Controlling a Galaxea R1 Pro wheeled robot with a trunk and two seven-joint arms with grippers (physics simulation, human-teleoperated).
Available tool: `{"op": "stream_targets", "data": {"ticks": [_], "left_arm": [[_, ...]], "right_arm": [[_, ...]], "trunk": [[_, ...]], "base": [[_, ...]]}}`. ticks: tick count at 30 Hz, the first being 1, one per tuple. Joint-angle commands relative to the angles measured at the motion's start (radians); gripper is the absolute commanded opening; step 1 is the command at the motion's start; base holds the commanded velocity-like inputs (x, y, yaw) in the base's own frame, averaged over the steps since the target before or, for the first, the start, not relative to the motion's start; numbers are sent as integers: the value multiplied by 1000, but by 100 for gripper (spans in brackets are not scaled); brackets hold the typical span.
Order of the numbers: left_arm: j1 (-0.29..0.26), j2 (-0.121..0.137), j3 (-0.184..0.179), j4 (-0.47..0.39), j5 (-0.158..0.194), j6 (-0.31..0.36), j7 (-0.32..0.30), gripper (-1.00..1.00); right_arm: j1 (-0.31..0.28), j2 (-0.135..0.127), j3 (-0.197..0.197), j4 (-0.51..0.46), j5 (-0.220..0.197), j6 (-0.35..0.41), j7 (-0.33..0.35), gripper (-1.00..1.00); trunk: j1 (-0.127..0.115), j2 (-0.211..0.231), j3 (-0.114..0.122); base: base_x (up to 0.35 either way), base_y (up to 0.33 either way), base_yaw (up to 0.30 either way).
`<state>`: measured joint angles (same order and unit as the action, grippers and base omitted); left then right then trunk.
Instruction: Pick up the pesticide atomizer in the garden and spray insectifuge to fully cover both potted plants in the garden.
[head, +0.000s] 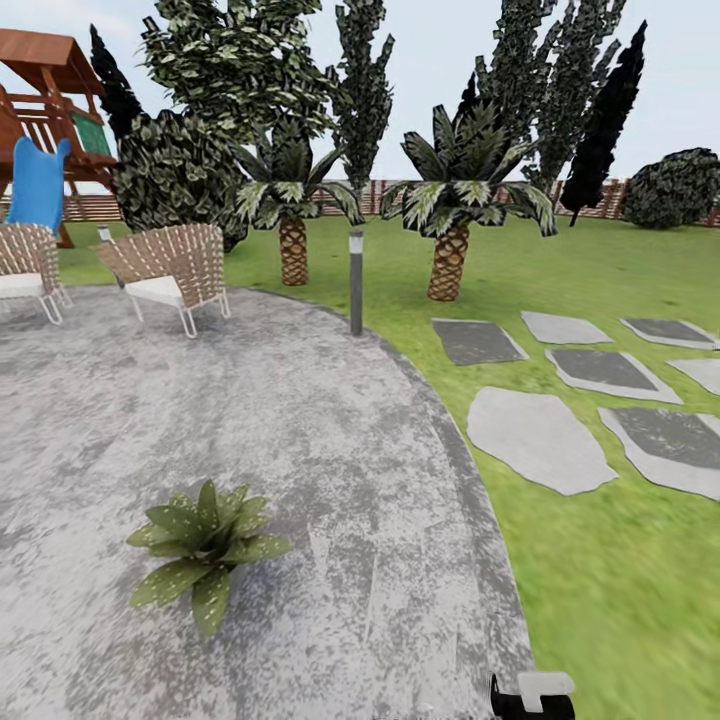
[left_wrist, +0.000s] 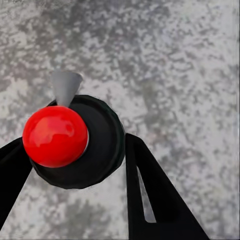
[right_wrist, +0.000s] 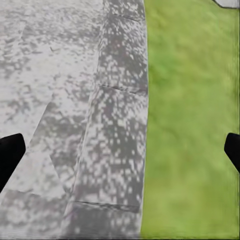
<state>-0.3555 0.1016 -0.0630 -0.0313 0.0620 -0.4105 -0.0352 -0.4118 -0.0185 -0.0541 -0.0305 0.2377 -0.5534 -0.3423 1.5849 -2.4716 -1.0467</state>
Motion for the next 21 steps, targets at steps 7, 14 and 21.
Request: {"op": "stream_targets", "data": {"ticks": [7, 14, 21], "left_arm": [[0, -2, -6, 1, 6, -5, -3, -100], [0, -1, -6, 0, 9, -6, -3, -100], [0, 0, -5, 0, 16, -5, -3, -100]], "right_arm": [[-1, 0, -6, 1, 10, -2, -6, 100], [-1, 1, -6, 1, 10, -2, -6, 100], [-1, 1, -6, 1, 11, -2, -6, 100]], "trunk": [[0, 0, -7], [0, 0, -13], [0, 0, -20]], "base": [[0, 0, -269], [0, -161, -267], [0, -139, -261]]}}
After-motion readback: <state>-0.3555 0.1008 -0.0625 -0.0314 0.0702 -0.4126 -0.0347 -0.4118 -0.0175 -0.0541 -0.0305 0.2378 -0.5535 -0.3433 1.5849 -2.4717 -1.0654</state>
